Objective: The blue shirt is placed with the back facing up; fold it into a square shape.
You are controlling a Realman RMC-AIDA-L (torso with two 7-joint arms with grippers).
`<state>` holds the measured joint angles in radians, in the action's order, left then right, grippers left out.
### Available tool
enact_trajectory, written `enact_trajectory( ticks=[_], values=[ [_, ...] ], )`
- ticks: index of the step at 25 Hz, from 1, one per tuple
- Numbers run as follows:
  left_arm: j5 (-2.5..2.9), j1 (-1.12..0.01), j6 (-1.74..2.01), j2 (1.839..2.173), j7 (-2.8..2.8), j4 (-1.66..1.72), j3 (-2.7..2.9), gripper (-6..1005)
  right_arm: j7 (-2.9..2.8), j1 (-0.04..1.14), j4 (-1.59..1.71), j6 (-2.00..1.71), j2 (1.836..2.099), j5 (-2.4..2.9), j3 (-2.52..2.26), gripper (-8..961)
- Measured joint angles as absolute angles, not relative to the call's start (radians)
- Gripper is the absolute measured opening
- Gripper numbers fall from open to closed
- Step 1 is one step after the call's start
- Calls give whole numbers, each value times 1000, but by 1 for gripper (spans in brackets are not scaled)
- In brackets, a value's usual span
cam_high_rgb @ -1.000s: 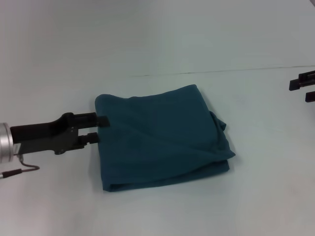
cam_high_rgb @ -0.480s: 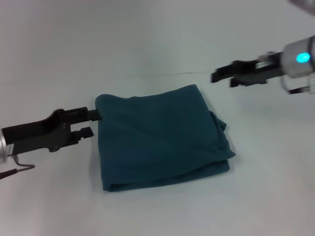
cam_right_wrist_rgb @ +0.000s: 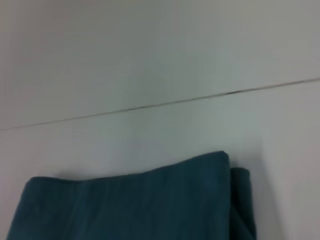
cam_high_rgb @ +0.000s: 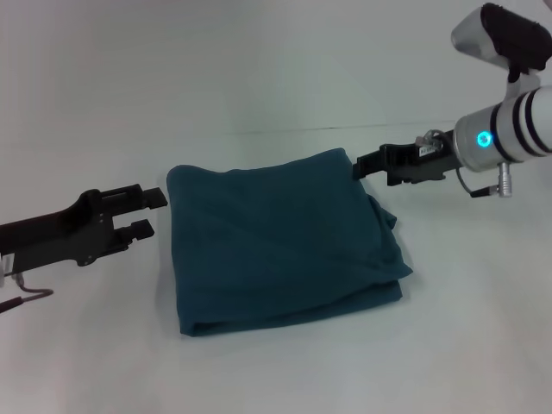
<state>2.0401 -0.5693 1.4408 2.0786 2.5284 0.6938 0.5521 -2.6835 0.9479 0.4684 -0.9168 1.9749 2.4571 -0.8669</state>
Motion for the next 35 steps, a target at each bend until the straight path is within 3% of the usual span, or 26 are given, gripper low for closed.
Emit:
enact_trajectory(
  ticks=[11, 26, 35],
  values=[
    [2039, -567, 1427, 2085, 2516, 674, 552, 645, -2682, 956, 450, -838, 2029, 2449, -871, 704],
    [2039, -573, 1411, 2085, 2513, 670, 559, 645, -2693, 965, 445, -825, 2031, 2447, -867, 625],
    [2039, -571, 1404, 2085, 2511, 670, 559, 645, -2692, 970, 438, -822, 2029, 2447, -869, 231]
  ],
)
